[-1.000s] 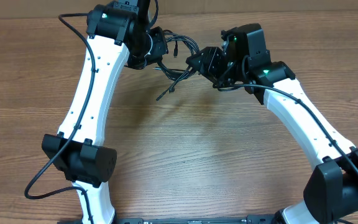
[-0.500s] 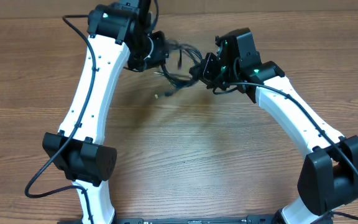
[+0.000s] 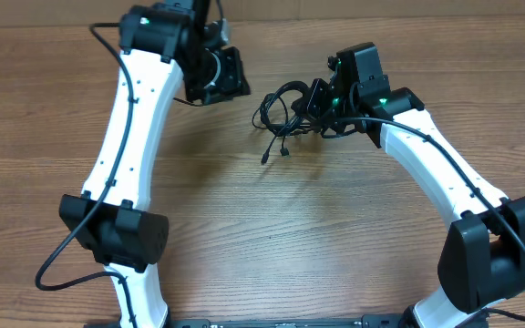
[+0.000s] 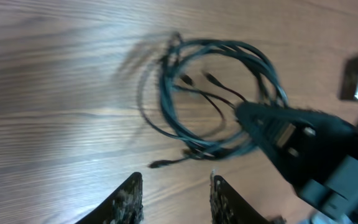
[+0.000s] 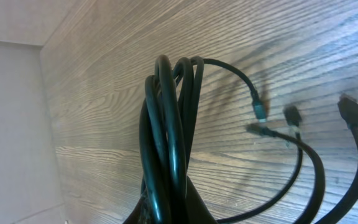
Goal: Untangle cables
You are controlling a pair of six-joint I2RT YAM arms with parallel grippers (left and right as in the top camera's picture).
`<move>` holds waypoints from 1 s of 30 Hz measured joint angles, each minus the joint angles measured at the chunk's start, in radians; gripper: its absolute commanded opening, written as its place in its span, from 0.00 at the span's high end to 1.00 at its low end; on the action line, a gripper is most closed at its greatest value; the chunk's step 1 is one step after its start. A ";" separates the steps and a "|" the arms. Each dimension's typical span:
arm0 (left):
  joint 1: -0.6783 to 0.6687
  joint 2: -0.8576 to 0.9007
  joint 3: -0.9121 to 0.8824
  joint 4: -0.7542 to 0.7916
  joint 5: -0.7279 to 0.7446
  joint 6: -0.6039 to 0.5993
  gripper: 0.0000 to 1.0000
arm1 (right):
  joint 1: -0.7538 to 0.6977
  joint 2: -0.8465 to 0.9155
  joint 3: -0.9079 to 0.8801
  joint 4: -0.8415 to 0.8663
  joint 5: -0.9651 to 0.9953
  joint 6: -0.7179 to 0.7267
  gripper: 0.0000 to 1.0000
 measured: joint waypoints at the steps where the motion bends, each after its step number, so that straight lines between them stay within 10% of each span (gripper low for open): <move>1: -0.013 0.000 -0.003 0.005 0.003 0.003 0.66 | 0.000 0.000 0.000 -0.003 0.002 0.000 0.96; 5: -0.048 0.000 -0.062 0.071 0.019 0.153 0.64 | 0.000 0.000 0.000 -0.012 0.007 -0.007 0.96; 16: -0.051 0.002 -0.377 0.183 0.252 1.164 0.67 | 0.000 0.000 0.000 -0.050 0.006 -0.052 0.96; 30: -0.051 0.003 -0.419 0.354 0.264 1.414 0.70 | 0.000 0.000 0.000 -0.058 0.006 -0.060 0.96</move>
